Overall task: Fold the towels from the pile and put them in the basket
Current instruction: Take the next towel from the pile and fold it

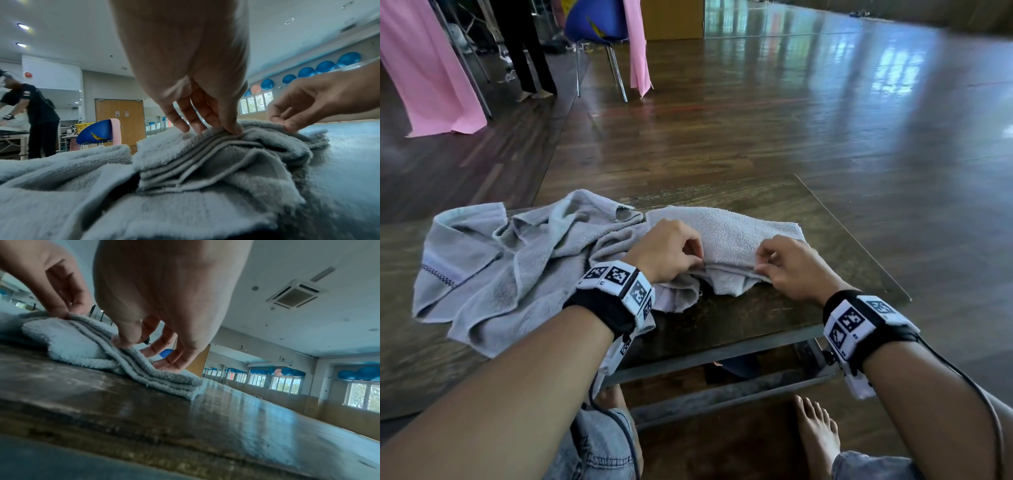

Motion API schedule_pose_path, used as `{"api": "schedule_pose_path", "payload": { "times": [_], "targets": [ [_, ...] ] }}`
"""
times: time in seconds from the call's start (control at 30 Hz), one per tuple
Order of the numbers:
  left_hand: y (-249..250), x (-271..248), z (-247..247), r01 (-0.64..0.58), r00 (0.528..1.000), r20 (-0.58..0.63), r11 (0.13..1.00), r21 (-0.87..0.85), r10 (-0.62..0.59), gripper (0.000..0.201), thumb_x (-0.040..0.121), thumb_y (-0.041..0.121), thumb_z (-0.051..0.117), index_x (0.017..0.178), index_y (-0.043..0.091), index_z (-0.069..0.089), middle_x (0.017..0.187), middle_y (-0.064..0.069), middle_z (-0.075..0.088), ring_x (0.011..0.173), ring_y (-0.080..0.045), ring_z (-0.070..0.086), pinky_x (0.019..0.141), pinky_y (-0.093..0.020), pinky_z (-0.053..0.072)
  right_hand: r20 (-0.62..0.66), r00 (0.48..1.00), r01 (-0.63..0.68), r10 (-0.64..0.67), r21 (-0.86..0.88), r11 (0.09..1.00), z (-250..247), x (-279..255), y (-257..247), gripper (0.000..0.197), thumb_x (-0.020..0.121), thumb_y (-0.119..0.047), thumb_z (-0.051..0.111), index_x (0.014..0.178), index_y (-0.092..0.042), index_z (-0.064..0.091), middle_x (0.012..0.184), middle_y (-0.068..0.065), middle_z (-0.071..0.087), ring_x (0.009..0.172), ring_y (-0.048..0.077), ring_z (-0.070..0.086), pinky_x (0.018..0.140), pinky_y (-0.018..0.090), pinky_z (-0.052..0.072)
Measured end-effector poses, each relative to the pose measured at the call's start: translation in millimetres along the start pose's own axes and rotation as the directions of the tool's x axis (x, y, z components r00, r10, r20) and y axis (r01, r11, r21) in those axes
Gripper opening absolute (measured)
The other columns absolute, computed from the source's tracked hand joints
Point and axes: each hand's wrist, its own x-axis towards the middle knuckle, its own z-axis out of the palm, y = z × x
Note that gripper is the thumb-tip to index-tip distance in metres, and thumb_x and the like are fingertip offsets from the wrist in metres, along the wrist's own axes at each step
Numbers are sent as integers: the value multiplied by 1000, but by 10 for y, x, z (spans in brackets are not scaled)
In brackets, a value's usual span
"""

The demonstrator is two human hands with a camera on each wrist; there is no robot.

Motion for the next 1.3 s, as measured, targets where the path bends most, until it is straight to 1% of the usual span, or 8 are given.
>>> {"api": "schedule_pose_path", "payload": {
  "times": [0.13,0.33,0.4,0.53,0.73,0.93,1.1,1.3],
  "targets": [
    [-23,8,-25,44,993,109,999,-9,-43,5,79,18,81,79,19,76,72,11,68,66,1,61,62,-16,46,136,990,-44,40,23,999,-30,15,-33,13,88,-23,75,80,-20,64,93,-2,65,92,19,62,86,41,53],
    [-8,59,50,88,987,123,990,108,-102,34,66,29,83,88,27,57,91,9,52,81,-8,51,68,-28,44,133,990,-25,54,-211,977,-20,20,-125,41,75,-56,77,91,-29,50,95,-14,55,87,10,50,66,28,38],
    [-4,68,87,107,984,124,982,153,-127,32,66,26,77,88,28,53,92,8,50,83,-13,52,71,-34,46,110,993,-11,40,-253,967,14,20,-147,35,80,-48,74,93,-30,46,97,-13,53,89,13,48,62,25,30],
    [-29,66,108,125,985,89,971,203,-146,31,69,21,69,90,29,48,98,6,48,92,-16,50,74,-41,51,94,995,-6,33,-280,960,19,11,-159,23,84,-23,61,98,-30,44,101,-10,50,97,17,47,71,32,35],
    [-129,17,92,168,979,76,959,228,-190,33,73,16,66,99,25,47,104,2,46,101,-22,50,83,-45,51,16,994,-95,108,-360,928,-3,-89,-95,24,85,-17,59,101,-28,44,105,-8,49,102,19,49,76,35,42],
    [-189,-56,13,176,983,63,983,-59,-172,31,82,49,71,100,27,57,104,0,52,94,-17,54,91,-39,49,-187,982,-64,15,-256,965,-127,-116,-123,12,94,-23,50,106,-26,51,109,-6,56,102,19,52,85,42,49],
    [-40,-53,92,84,993,-95,992,89,-76,62,75,77,60,115,31,49,119,7,45,100,-10,49,82,-32,47,-326,939,40,-109,-212,976,-250,-112,-218,11,96,-21,46,102,-30,49,104,-11,63,93,19,54,81,39,44],
    [261,82,422,45,987,-160,933,357,14,42,83,50,61,115,25,47,117,-2,50,111,-23,49,95,-42,43,-362,914,89,-182,-258,962,-341,-147,-202,25,92,-16,58,112,-31,62,111,-13,67,103,21,57,85,36,43]
  ]
}}
